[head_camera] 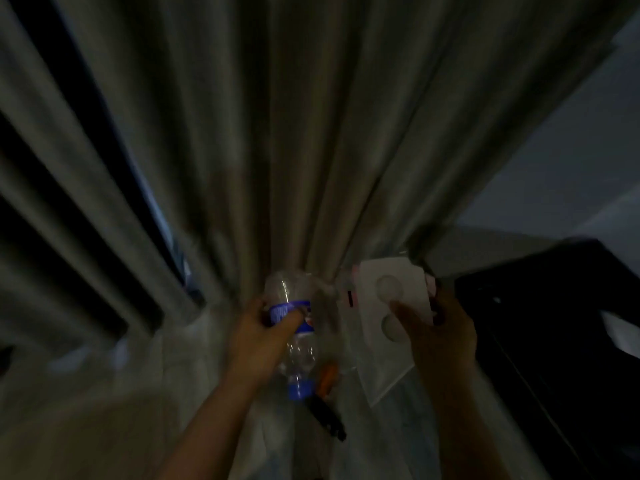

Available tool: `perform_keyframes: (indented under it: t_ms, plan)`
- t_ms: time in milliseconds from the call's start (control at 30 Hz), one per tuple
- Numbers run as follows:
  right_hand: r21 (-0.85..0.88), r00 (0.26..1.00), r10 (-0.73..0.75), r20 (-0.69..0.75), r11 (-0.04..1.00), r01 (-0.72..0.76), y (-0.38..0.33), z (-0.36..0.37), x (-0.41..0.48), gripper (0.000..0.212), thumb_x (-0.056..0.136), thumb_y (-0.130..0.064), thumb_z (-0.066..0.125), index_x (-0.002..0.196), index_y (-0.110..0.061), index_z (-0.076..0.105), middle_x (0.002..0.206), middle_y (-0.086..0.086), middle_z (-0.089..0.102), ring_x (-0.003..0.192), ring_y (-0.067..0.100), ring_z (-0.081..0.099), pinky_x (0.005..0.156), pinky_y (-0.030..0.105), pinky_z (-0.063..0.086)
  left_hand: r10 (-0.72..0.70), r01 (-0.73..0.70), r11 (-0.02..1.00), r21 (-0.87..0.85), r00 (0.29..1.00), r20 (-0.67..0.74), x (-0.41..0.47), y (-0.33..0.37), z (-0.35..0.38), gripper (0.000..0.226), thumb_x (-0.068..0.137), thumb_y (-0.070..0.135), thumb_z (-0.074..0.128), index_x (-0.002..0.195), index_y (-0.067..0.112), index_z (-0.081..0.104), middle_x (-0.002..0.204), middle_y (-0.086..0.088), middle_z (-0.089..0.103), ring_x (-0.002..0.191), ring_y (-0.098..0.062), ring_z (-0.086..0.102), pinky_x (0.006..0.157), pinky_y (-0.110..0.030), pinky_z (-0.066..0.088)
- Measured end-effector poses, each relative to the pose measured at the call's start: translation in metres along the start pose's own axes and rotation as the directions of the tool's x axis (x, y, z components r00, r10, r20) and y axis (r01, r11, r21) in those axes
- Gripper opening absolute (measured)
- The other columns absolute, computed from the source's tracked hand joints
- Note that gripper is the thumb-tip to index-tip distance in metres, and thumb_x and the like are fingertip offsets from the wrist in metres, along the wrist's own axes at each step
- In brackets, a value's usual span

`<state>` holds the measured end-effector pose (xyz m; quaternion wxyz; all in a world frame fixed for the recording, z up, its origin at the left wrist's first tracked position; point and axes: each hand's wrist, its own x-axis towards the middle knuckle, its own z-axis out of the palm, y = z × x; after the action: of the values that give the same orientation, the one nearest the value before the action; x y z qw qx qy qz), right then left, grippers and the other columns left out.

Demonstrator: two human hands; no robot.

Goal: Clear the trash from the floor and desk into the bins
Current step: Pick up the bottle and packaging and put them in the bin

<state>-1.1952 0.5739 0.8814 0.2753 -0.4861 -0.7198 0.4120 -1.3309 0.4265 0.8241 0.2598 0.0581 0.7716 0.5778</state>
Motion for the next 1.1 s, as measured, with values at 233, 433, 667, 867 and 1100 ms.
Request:
perform_keyframes:
  t_ms: [233, 433, 667, 867, 1100]
  plan:
    - [0.065, 0.940, -0.023, -0.341, 0.997, 0.048, -0.030, -0.069, -0.078, 0.028, 0.081, -0.027, 0.071, 0.105, -0.032, 0.057, 0.090, -0.016, 0.061, 0.075, -0.001, 0.063, 0.049, 0.013, 0.048, 0.206, -0.220, 0.975, -0.001, 0.913, 0.352, -0.034, 0.069, 0.003, 0.020, 0.081, 0.031, 0.069, 0.094, 0.024, 0.056, 0.083, 0.005, 0.062, 0.075, -0.014, 0.061, 0.058, -0.021, 0.044]
    - [0.035, 0.764, -0.021, -0.645, 0.998, 0.058, -0.051, -0.152, -0.165, 0.024, 0.077, -0.021, 0.075, 0.090, -0.035, 0.061, 0.083, -0.017, 0.063, 0.080, -0.009, 0.057, 0.057, 0.015, 0.040, 0.331, -0.272, 0.943, -0.193, 0.698, 0.635, -0.118, 0.122, 0.035, 0.047, 0.055, 0.047, 0.076, 0.099, 0.037, 0.062, 0.096, 0.003, 0.070, 0.085, -0.020, 0.069, 0.071, -0.042, 0.058]
    - [-0.015, 0.440, -0.042, -0.897, 0.998, 0.063, -0.061, -0.266, -0.287, 0.030, 0.074, -0.017, 0.076, 0.089, -0.040, 0.062, 0.083, -0.019, 0.067, 0.077, -0.005, 0.061, 0.060, 0.015, 0.045, 0.482, -0.341, 0.858, -0.385, 0.273, 0.833, -0.270, 0.158, 0.090, 0.043, 0.073, 0.017, 0.076, 0.109, 0.034, 0.059, 0.099, 0.003, 0.071, 0.085, -0.014, 0.070, 0.067, -0.031, 0.056]
    - [-0.081, 0.165, -0.082, -0.983, 0.997, 0.012, -0.044, -0.352, -0.408, 0.023, 0.074, -0.011, 0.076, 0.091, -0.024, 0.066, 0.082, -0.015, 0.069, 0.071, -0.002, 0.063, 0.056, 0.007, 0.044, 0.547, -0.287, 0.796, -0.533, -0.038, 0.836, -0.416, 0.156, 0.122, 0.043, 0.073, 0.013, 0.077, 0.104, 0.037, 0.059, 0.098, 0.012, 0.071, 0.086, -0.008, 0.070, 0.071, -0.027, 0.054]
    - [-0.119, -0.030, -0.121, -0.992, 0.991, -0.061, -0.028, -0.439, -0.537, 0.027, 0.074, -0.010, 0.076, 0.093, -0.027, 0.068, 0.084, -0.016, 0.069, 0.074, 0.000, 0.064, 0.059, 0.008, 0.047, 0.541, -0.109, 0.807, -0.580, -0.258, 0.801, -0.582, 0.130, 0.134, 0.061, 0.056, 0.040, 0.086, 0.109, 0.036, 0.058, 0.102, 0.010, 0.072, 0.089, -0.009, 0.070, 0.070, -0.026, 0.054]
